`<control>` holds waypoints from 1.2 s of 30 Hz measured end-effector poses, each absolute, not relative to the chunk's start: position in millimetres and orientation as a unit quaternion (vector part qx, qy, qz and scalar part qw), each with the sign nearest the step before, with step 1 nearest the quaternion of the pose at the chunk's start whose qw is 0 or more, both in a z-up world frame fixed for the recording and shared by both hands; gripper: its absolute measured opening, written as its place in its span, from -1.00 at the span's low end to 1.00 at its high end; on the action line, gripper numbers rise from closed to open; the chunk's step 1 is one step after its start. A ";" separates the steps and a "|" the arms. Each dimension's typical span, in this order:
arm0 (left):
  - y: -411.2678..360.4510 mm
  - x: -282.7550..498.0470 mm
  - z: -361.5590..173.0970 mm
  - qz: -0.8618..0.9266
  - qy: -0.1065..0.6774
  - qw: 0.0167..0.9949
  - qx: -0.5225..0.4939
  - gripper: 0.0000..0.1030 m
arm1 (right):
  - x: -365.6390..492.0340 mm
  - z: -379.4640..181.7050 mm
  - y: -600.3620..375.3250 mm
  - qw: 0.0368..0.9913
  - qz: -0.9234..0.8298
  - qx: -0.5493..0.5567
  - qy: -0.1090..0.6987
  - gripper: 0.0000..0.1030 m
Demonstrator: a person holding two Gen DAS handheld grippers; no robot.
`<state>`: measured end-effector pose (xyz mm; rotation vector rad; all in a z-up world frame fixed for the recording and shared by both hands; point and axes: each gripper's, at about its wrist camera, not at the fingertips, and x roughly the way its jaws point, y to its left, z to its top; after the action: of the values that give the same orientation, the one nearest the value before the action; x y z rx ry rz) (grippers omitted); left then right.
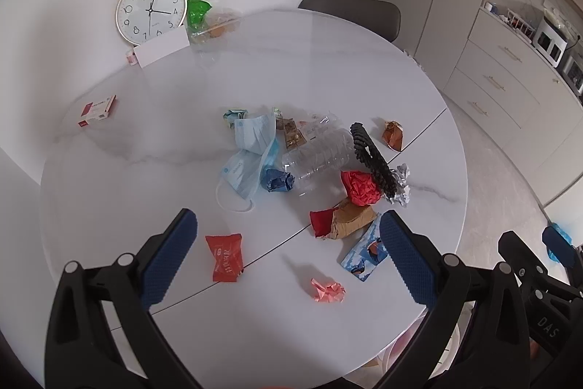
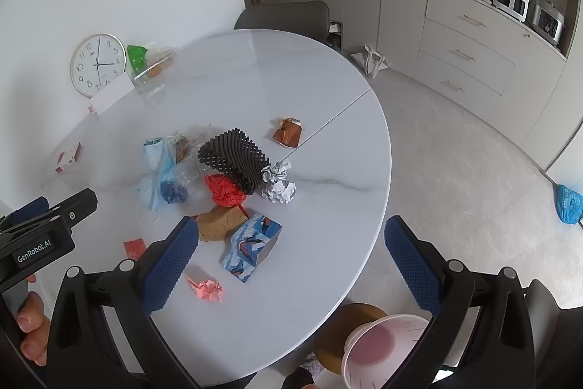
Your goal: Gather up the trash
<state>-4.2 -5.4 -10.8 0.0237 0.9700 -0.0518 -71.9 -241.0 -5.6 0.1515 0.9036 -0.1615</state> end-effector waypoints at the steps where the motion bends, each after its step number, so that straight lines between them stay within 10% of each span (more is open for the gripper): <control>1: -5.5 -4.5 -10.9 -0.025 0.466 0.884 0.011 0.87 | -72.6 -5.9 -241.3 0.894 -0.078 0.073 0.436 0.96; 36: -0.8 -0.5 -19.7 -0.022 0.479 0.878 0.012 0.87 | -69.0 -7.1 -236.2 0.889 -0.075 0.069 0.446 0.96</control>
<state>-0.5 -0.8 -19.7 0.0250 0.9983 -0.0455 -69.0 -236.2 -7.1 0.1436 0.9270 -0.1559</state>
